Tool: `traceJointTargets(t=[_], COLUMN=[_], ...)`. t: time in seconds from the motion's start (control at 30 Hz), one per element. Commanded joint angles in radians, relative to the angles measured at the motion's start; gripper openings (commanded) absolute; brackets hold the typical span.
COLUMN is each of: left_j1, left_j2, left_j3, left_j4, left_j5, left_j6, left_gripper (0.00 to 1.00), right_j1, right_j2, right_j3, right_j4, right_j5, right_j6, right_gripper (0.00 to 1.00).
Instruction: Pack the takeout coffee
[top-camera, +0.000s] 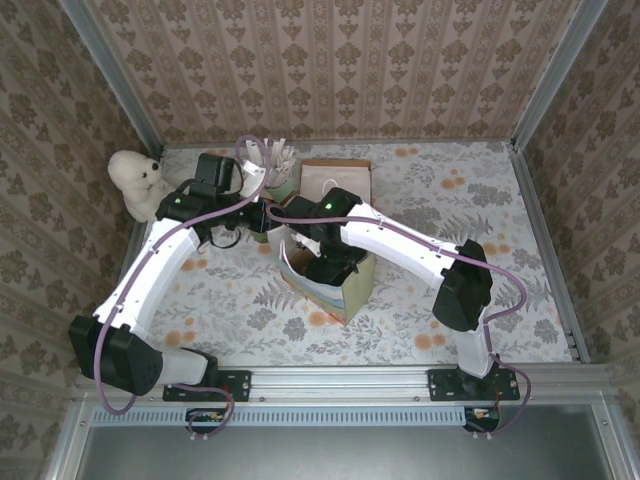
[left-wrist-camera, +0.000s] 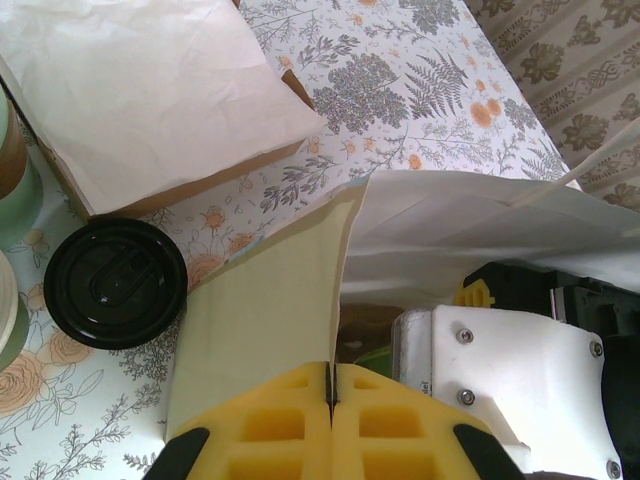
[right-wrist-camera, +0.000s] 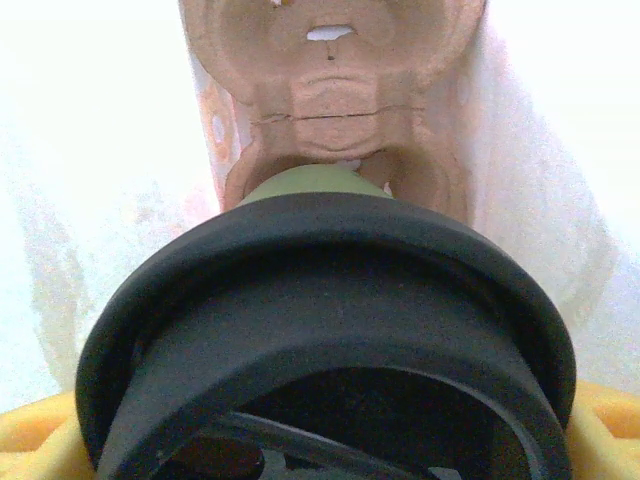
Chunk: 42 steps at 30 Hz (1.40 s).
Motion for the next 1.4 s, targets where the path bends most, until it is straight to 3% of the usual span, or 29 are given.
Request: traceJointTargets(t=[0.0, 1.37], left_j1=[-0.001, 0.000], left_j2=[-0.035, -0.032], left_j3=[-0.017, -0.008], left_j4=[0.009, -0.002], left_j5=[0.023, 0.013], left_j6=[-0.006, -0.001], left_gripper=[0.00, 0.00], right_j1=[-0.004, -0.004], right_j2=[-0.008, 0.032], right_j3=[0.020, 0.048], right_j4=[0.009, 0.006], right_j5=[0.032, 0.071], right_j6=[0.020, 0.006], right_gripper=[0.67, 0.67])
